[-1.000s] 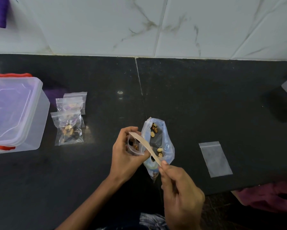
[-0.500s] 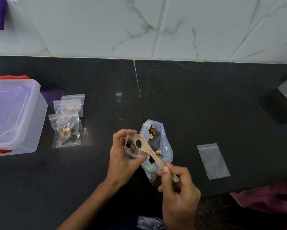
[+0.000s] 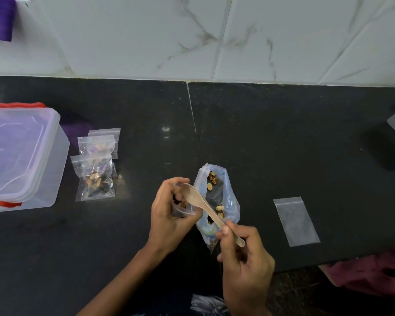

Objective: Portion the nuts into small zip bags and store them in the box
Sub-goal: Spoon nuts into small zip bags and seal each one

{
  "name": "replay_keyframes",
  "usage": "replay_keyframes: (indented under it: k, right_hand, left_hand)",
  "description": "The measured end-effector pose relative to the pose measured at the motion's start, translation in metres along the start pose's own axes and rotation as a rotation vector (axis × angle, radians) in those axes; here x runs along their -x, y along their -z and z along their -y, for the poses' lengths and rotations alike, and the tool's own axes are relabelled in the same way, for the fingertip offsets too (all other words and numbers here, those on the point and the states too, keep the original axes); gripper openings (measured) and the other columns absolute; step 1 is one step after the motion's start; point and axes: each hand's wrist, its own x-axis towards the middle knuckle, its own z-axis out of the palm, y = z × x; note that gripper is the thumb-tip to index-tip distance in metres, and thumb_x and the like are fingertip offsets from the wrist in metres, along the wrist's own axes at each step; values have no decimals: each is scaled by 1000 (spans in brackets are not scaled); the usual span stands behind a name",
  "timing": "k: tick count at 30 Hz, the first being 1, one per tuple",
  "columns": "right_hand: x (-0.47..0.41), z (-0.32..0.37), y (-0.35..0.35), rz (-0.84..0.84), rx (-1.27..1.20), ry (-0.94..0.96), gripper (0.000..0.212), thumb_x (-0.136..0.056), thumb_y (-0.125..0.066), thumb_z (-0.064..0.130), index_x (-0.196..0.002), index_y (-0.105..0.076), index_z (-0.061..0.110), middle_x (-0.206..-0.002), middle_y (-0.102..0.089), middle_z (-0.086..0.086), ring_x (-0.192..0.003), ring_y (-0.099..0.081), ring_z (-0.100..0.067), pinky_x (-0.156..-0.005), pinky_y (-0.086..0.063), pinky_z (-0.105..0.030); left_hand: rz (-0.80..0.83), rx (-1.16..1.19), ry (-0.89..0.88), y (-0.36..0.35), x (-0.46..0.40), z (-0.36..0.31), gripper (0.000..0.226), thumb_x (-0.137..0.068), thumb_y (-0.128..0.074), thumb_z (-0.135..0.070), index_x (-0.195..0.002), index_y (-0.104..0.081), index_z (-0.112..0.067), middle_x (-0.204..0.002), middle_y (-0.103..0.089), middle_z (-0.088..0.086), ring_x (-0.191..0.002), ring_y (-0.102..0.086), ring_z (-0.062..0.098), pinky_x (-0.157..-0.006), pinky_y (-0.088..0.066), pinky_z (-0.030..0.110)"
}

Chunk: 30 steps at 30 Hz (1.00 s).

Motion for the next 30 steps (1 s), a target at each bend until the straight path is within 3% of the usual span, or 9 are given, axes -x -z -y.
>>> replay_keyframes:
  k: [3,6,11,14,16,18,24,30]
  right_hand:
    - [0,1,1,-6,15,21,20,-96,-48,43,-93,-58,25,-79,-71,4,-56,-63,3,-41,-49,-17]
    - [-2,3,3,-51,-4,29,18,-95,-49,43,-92,-58,27,-76,-70,6,-49,-59,1,-37,-46,-19]
    - [-17,-11,18,-133,-33,-106,9,-92,-46,51,-90,-55,47,-68,-64,10,-49,-60,-6,-40,-46,-16]
    - [-25,-35,17,-46,162,-111,8,-92,-56,33,-89,-58,41,-62,-59,11,-47,-54,-6,-41,-45,-19]
    - [-25,-48,13,35,300,-26,4,-89,-62,20,-87,-64,19,-66,-61,13,-50,-52,3,-44,-43,-11]
    - [-23,-55,8,107,394,100,18,-88,-57,23,-84,-68,9,-72,-65,7,-57,-57,3,-47,-47,-12]
    - [-21,-75,1,234,508,353,18,-87,-59,18,-90,-73,6,-74,-70,0,-57,-62,-8,-44,-51,-23]
    - [-35,-85,-3,283,539,521,13,-80,-71,9,-92,-74,5,-69,-67,0,-51,-55,-9,-39,-44,-23]
  left_hand:
    - [-5,77,24,-1,1,-4,61,-65,-75,-21,-110,-43,-49,-103,-57,-8,-88,-60,12,-74,-49,16]
    - [2,125,54,-2,2,-4,67,-66,-76,-21,-112,-37,-50,-110,-58,-17,-96,-61,9,-78,-48,15]
    - [-7,139,184,1,3,0,62,-66,-76,-32,-111,-37,-50,-106,-59,-14,-93,-63,13,-80,-51,21]
    - [28,153,306,1,3,3,60,-62,-76,-38,-108,-39,-49,-107,-59,-14,-95,-64,15,-79,-56,31]
    - [64,143,359,1,3,6,61,-60,-77,-40,-108,-41,-46,-108,-58,-16,-96,-64,13,-78,-58,37]
    - [92,129,371,0,1,7,61,-60,-79,-40,-109,-43,-42,-108,-58,-17,-97,-64,10,-76,-58,40]
    - [138,142,383,-2,-4,4,54,-61,-75,-36,-106,-44,-42,-105,-58,-15,-93,-64,8,-69,-57,32]
    - [168,139,409,-3,-5,6,57,-66,-76,-22,-112,-44,-31,-104,-61,-12,-92,-65,15,-69,-57,33]
